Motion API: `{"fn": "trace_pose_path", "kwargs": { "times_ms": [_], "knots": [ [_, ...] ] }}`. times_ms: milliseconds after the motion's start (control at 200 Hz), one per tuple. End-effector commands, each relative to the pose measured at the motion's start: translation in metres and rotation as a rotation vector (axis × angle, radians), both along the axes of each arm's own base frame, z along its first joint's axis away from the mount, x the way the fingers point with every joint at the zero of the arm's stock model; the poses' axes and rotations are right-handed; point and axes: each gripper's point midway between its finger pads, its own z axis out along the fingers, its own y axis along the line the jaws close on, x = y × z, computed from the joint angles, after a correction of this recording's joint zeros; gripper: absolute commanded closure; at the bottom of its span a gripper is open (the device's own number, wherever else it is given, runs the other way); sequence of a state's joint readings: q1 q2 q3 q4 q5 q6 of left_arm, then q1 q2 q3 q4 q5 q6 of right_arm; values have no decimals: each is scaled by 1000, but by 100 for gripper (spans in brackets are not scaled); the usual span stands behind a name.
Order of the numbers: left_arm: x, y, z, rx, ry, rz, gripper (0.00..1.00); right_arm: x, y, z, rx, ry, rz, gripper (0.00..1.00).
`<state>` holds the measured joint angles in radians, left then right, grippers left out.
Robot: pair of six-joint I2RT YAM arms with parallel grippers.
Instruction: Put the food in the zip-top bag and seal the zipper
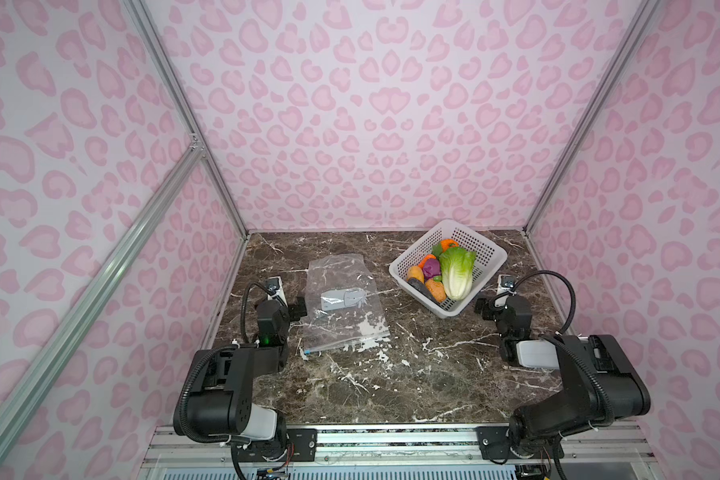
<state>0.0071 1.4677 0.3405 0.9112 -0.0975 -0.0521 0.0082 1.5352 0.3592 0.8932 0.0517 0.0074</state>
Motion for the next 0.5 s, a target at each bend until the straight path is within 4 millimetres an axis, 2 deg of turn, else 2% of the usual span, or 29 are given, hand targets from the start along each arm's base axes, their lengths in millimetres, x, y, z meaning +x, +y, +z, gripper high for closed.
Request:
{"fn": "trace_pose_path", "kwargs": {
  "times_ms": [0, 495],
  "knots": [
    [3, 0, 9, 4, -34, -3, 2, 3, 1, 8, 1, -32, 3, 1],
    [4, 0, 8, 0, -27, -4, 2, 4, 2, 8, 0, -32, 9, 1]
  ]
}}
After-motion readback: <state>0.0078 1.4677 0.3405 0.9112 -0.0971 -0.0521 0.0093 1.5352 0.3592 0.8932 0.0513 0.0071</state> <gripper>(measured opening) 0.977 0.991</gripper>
